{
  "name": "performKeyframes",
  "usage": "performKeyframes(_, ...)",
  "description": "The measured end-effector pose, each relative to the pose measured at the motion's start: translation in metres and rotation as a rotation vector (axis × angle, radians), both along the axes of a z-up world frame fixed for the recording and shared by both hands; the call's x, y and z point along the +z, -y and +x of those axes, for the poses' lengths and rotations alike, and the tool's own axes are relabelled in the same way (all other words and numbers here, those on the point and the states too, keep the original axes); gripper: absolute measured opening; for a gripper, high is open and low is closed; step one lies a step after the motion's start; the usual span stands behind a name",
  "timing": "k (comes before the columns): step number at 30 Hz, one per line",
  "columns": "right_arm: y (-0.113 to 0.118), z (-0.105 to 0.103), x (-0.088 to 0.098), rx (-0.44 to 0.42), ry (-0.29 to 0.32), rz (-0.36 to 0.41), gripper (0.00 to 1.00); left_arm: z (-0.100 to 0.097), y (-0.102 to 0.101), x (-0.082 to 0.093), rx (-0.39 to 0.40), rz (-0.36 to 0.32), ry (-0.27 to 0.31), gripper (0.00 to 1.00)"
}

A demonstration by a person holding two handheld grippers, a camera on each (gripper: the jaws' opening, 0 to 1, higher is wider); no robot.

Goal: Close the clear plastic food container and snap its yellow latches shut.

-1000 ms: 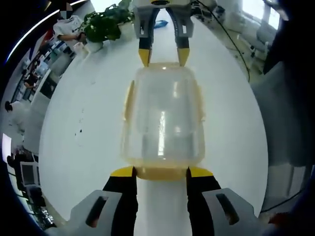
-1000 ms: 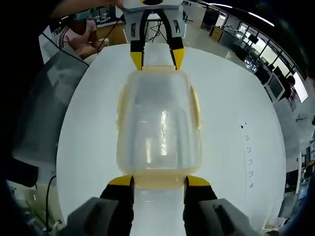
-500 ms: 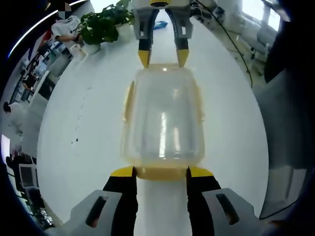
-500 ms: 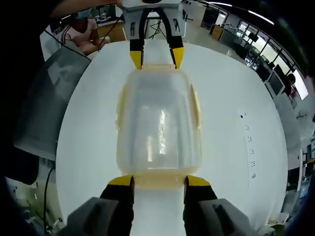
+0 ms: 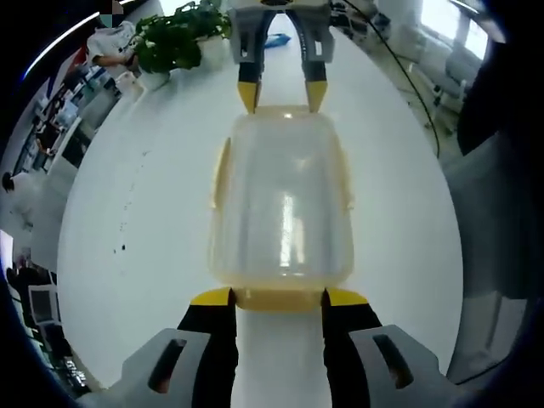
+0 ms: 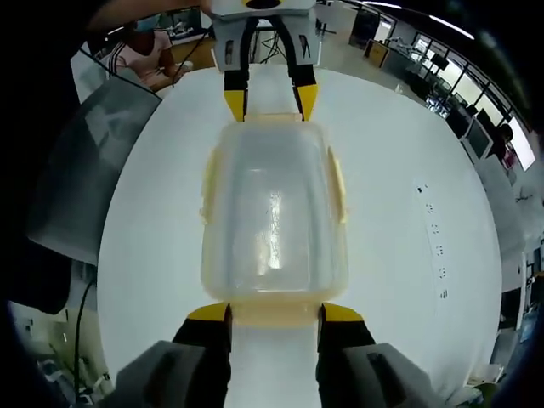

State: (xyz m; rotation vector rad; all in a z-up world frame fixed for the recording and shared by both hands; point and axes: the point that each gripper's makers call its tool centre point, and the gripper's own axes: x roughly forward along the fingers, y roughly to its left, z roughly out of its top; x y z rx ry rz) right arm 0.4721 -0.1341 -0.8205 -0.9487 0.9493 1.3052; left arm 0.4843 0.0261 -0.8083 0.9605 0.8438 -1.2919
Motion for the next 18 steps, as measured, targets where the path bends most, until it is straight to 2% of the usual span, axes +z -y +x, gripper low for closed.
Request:
performKeyframes(4,0.0,-0.002,-0.007,0.002,-0.009,-0.007,0.37,-0.001,0.0,-0.01,-0.002,0.014,-0.016,0.35)
performKeyframes(10,-0.001,0.001,-0.003,0.007,-0.003,0.0,0.37,0.003,-0.003,-0.009,0.002,0.012,-0.017,0.35)
performKeyframes(18,-0.001,-0.001,-0.011,0.004,-0.023,-0.004,0.37,0.003,-0.002,-0.018,-0.015,0.017,-0.046,0.35)
